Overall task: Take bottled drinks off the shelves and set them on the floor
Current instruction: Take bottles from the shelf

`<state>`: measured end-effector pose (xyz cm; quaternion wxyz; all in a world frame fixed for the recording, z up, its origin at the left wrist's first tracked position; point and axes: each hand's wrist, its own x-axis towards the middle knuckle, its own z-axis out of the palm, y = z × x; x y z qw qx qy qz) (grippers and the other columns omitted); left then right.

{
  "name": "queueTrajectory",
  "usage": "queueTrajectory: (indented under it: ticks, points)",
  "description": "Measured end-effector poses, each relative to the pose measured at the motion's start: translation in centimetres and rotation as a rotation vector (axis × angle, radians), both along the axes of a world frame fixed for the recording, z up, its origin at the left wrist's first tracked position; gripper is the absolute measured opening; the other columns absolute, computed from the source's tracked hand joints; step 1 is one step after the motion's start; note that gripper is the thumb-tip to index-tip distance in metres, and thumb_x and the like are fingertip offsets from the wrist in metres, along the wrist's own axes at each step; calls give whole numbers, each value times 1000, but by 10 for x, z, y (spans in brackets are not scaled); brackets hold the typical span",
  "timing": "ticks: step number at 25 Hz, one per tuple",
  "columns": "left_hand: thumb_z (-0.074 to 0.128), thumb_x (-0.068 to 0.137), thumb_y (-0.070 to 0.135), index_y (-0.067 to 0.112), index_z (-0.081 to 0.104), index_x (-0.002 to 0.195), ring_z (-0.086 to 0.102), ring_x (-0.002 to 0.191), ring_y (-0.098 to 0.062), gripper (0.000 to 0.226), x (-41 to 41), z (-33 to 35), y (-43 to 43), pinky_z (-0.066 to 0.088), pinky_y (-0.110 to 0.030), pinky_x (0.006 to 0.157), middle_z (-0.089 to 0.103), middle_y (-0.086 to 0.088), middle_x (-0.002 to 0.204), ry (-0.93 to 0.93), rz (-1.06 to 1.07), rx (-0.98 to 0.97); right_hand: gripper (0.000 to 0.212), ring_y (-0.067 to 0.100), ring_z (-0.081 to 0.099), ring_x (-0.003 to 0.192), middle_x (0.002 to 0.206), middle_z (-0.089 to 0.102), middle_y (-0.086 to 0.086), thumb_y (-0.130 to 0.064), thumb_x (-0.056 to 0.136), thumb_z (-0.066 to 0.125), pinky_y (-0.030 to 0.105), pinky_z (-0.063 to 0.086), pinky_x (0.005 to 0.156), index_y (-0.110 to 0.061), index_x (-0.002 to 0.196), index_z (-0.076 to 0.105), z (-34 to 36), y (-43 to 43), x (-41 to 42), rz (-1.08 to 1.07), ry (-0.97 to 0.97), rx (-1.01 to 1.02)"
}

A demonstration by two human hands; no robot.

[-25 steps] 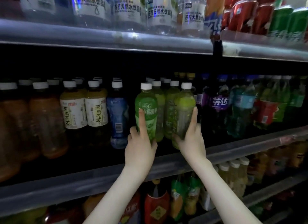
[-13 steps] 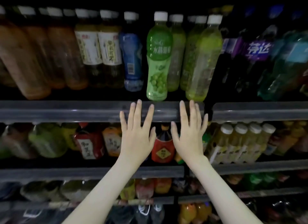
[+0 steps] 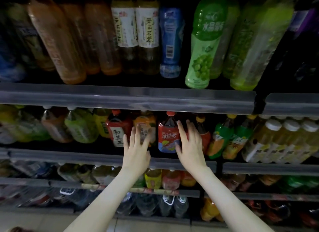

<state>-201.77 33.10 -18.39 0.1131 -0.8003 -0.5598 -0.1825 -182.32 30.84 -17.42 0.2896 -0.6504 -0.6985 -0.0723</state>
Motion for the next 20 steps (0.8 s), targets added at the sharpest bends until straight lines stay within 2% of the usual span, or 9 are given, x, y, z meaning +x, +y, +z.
queueTrajectory:
  ticks: [1, 3, 5, 8, 10, 13, 15, 17, 20]
  points:
    - [83, 60, 20, 14, 36, 136, 33, 134, -44, 90, -7, 0, 4, 32, -64, 101, 34, -28, 145, 8, 1, -9, 85, 34, 23, 140, 151, 27, 20, -17, 84, 69, 48, 29, 111, -19, 152, 18, 2, 5, -7, 19, 26, -33]
    - [84, 57, 20, 13, 37, 135, 36, 133, -44, 92, -19, -1, 11, 33, -63, 100, 36, -28, 144, 35, -10, -6, 86, 36, 18, 143, 155, 19, 20, -18, 89, 65, 44, 22, 114, -26, 153, 8, 4, 17, -21, 31, 77, -98]
    - [84, 55, 18, 13, 40, 135, 33, 134, -43, 91, -30, -1, 19, 30, -63, 102, 34, -27, 145, 54, -15, 8, 89, 36, 9, 146, 158, 10, 20, -21, 92, 61, 39, 15, 114, -34, 152, -4, 5, 28, -29, 8, 72, -116]
    - [79, 59, 14, 17, 43, 138, 26, 135, -48, 88, -50, 1, 38, 23, -67, 103, 28, -28, 148, 41, 25, 29, 90, 30, -8, 147, 159, -9, 14, -26, 96, 54, 39, 13, 116, -44, 146, -19, 4, 44, -36, -11, 97, -200]
    - [79, 60, 13, 19, 44, 137, 26, 133, -52, 85, -60, 4, 51, 26, -70, 100, 29, -31, 146, 11, 25, 45, 86, 28, -9, 147, 158, -14, 10, -27, 96, 55, 42, 17, 117, -44, 148, -11, 6, 52, -36, -15, 120, -246]
    - [78, 59, 11, 17, 45, 137, 30, 133, -51, 85, -56, 4, 54, 23, -70, 101, 33, -31, 144, 10, -109, 51, 72, 31, 7, 144, 153, 0, 14, -25, 93, 61, 42, 29, 114, -34, 151, 18, 14, 52, -38, -63, 93, -253]
    - [78, 64, 15, 17, 40, 139, 28, 136, -45, 84, -40, -2, 46, 24, -67, 104, 34, -29, 144, -12, -245, 0, 68, 36, 18, 139, 147, 12, 18, -25, 89, 65, 43, 37, 109, -29, 147, 31, 11, 41, -41, -91, 49, -218]
    - [75, 74, 21, 18, 27, 147, 21, 139, -37, 87, -22, -4, 34, 28, -61, 108, 31, -23, 148, -107, -383, -104, 68, 43, 34, 129, 139, 27, 23, -19, 82, 74, 44, 43, 102, -25, 141, 42, 3, 23, -44, -83, 42, -134]
    - [65, 87, 22, 22, -2, 151, 8, 145, -23, 92, 0, -5, 29, 19, -40, 118, 11, -10, 157, -293, -520, -365, 72, 47, 47, 115, 128, 44, 28, -13, 72, 82, 50, 46, 93, -26, 132, 45, -10, -2, -44, 33, -64, 16]
